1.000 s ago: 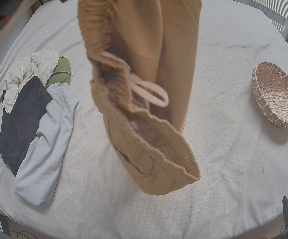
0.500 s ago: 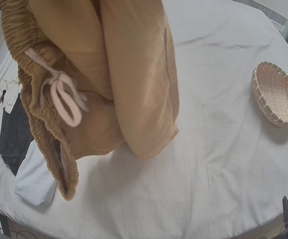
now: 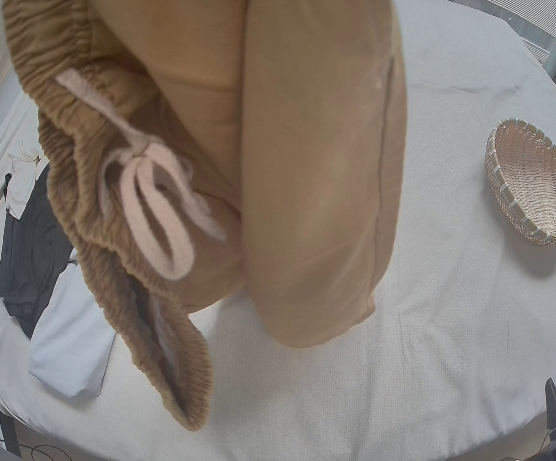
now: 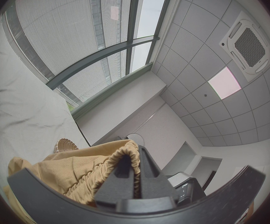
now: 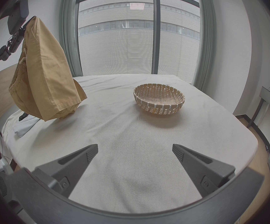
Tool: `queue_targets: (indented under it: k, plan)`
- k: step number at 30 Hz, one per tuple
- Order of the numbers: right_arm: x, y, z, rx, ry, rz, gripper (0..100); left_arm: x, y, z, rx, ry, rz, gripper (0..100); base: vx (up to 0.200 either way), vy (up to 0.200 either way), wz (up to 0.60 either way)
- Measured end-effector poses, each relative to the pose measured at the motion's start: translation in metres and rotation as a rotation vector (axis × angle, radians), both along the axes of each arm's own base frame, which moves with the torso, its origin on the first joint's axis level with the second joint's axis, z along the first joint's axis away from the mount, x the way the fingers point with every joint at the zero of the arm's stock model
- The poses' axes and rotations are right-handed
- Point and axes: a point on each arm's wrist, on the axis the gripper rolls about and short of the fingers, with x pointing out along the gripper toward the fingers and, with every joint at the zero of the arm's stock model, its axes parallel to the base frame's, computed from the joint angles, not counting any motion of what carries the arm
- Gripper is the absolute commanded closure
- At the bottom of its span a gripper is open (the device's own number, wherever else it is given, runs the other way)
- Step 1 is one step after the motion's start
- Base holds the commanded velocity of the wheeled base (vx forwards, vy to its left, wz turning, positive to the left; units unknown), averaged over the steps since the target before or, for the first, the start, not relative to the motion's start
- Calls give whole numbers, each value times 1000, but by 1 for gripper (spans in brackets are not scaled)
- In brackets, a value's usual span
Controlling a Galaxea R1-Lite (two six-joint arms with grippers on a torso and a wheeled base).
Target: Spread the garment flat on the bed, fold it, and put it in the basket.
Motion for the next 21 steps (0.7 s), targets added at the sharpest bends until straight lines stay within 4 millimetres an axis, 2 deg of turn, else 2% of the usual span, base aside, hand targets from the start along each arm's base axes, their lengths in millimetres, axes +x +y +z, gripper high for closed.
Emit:
queue_targets:
  k: [6,11,16,21]
  plan:
    - [0,0,0,0,0,1,0,14,-14,-11,25,18,13,100,0,0,0]
    - [0,0,0,2,-1,2,0,34,-24,-22,14,9,58,100,0,0,0]
    - [0,0,1,11,-8,-4,0,47,-31,-24,19,15,78,100,0,0,0]
    - [-1,0,10,11,-71,-6,0,52,-35,-25,23,19,82,100,0,0,0]
